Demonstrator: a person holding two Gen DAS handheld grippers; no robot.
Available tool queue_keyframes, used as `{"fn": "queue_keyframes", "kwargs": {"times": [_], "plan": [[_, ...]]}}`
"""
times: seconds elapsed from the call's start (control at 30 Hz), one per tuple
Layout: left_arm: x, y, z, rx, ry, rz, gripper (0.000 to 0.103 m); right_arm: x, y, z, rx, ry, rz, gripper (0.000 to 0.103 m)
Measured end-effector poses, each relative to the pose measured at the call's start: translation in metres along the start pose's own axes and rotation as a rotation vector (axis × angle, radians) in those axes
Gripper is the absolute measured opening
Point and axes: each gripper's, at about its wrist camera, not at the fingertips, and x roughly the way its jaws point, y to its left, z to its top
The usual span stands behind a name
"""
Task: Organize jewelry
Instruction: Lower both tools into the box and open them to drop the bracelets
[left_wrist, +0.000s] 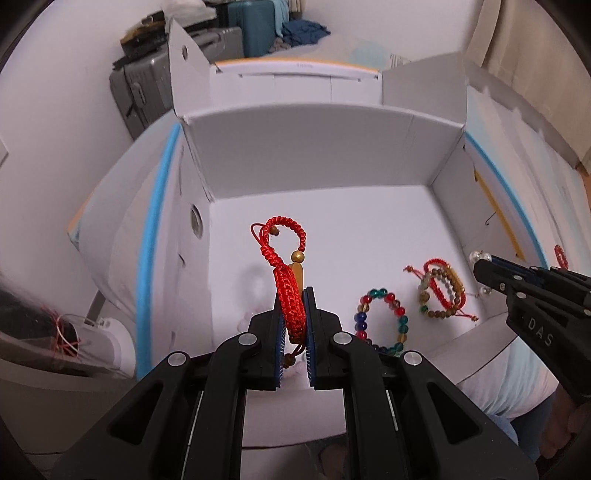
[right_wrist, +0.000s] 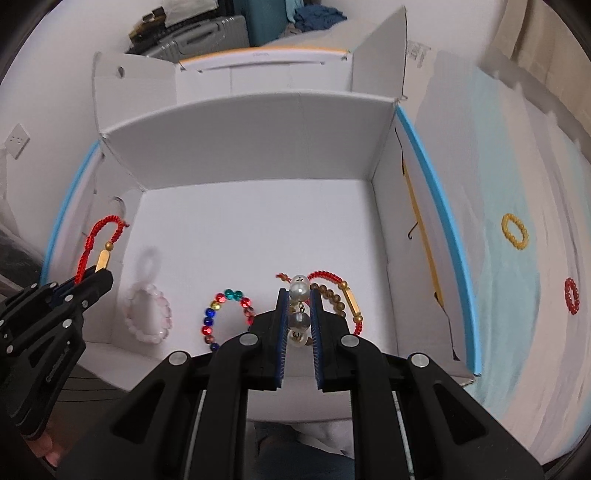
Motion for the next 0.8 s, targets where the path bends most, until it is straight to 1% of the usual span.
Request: {"fn": "queue_keyframes", "kwargs": {"times": [0.23,0.37,0.43,0.6,0.63,0.67,0.7,0.73,0.77,0.8], "plan": [[0.017,0.003,-0.006,-0.007,0.046,0.013,0.008,0.017,-0.006,-0.004,0.000,0.028,-0.008,0.011],[0.023,0.001,-0.007,-0.005,0.056,0.016,0.009,0.019,-0.006,-0.006,0.003,0.031,-0.006,0.011],[0.025,0.001,-0.007,-0.004,0.060,0.016,0.011,0.021,-0.005,-0.006,0.006,0.033,-0.005,0.012],[0.031,0.003,-0.005,-0.019,0.075,0.022,0.011,0.025,-0.003,-0.004,0.003,0.044,-0.005,0.012],[0.031,0.003,-0.004,-0.020,0.074,0.025,0.017,0.024,-0.003,-0.003,0.003,0.045,-0.003,0.013],[0.030,0.004,-0.004,-0.021,0.070,0.026,0.023,0.023,-0.003,-0.003,0.004,0.042,0.000,0.019],[0.027,0.005,-0.003,-0.028,0.059,0.025,0.037,0.020,-0.003,-0.003,0.005,0.029,0.007,0.029],[0.024,0.005,-0.002,-0.034,0.049,0.023,0.046,0.018,-0.004,-0.003,0.007,0.019,0.008,0.035],[0.021,0.005,-0.001,-0.036,0.037,0.022,0.046,0.014,-0.005,-0.002,0.009,0.006,0.005,0.046],[0.017,0.004,0.000,-0.030,0.029,0.028,0.047,0.010,-0.006,-0.002,0.011,-0.007,0.005,0.053]]}}
